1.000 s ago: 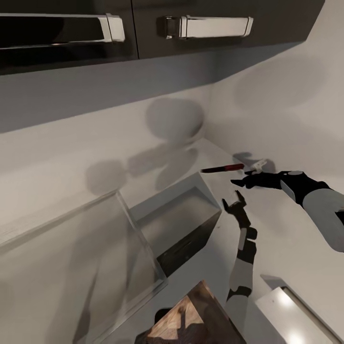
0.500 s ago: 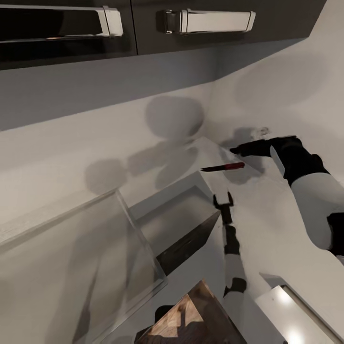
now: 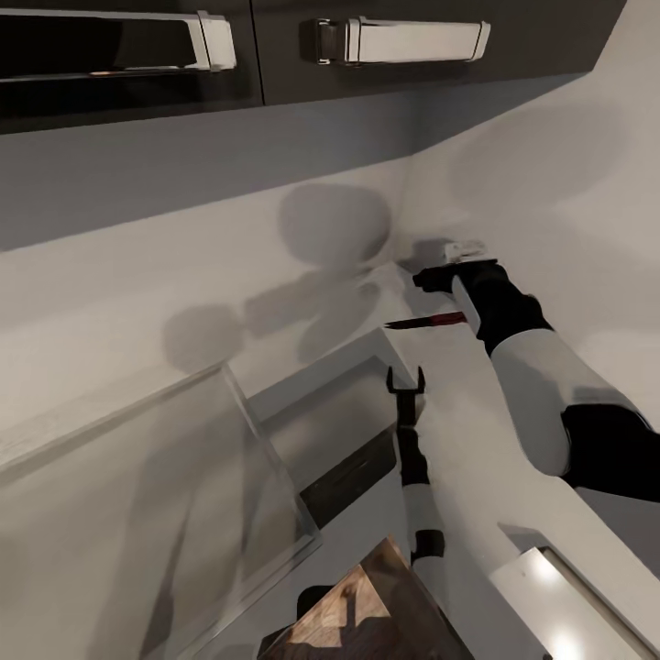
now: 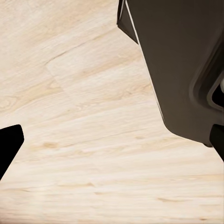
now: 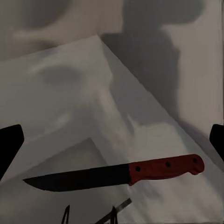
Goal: In the kitchen, take the Vidalia onion out of the sink, dice it on the chopping board with the paring knife, put the diced onion into the bowl on the countertop, then place both the paring knife and the chopping board into the sink.
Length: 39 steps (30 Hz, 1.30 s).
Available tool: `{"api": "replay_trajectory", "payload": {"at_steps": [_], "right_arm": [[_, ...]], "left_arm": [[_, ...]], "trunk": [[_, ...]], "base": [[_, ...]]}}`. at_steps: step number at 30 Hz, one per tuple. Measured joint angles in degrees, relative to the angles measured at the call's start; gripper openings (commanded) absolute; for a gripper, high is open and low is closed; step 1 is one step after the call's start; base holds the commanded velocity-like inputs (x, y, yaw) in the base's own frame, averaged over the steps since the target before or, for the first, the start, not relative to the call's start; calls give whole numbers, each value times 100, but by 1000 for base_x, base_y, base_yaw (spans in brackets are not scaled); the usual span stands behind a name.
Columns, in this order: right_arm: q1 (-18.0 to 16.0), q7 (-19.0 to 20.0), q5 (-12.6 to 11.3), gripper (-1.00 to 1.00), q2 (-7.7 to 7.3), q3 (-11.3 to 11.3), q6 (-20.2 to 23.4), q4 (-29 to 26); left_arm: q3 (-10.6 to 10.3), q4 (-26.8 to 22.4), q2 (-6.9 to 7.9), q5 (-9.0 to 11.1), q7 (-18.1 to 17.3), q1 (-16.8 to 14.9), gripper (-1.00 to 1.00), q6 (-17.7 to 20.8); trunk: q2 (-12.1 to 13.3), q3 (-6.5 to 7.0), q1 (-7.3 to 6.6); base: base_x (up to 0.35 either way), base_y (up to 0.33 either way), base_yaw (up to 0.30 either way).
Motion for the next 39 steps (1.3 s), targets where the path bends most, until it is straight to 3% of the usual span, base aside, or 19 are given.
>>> {"api": "replay_trajectory", "payload": {"at_steps": [3,6,12,22,24,27,31,39], "right_arm": [[0,-267,-14,100,25,-249,-7,96],[0,-296,-58,100,13,-333,-27,122],[0,-18,-294,100,-52,-371,-22,124],[0,32,-346,100,-81,-399,-11,139],[0,25,-345,100,-104,-504,-12,139],[0,-44,-342,100,-197,-1097,-6,133],[1,-140,-339,100,-221,-1432,-11,131],[1,-429,-345,100,-229,-1559,-26,130]], "left_arm": [[0,0,-3,0,-7,0,100,0],[0,0,-4,0,-14,0,100,0],[2,0,-4,0,-18,0,100,0],[1,0,-4,0,-27,0,100,0],[2,0,-4,0,-27,0,100,0],[1,0,-2,0,-27,0,100,0],[0,0,-2,0,-27,0,100,0],[0,0,-4,0,-28,0,100,0]], "trunk": [[0,0,0],[0,0,0],[0,0,0],[0,-44,0],[0,-62,0],[0,-89,0],[0,-126,0],[0,-199,0]], "base": [[0,0,0],[0,0,0],[0,0,0],[0,0,0],[0,0,0],[0,0,0],[0,0,0],[0,0,0]]}}
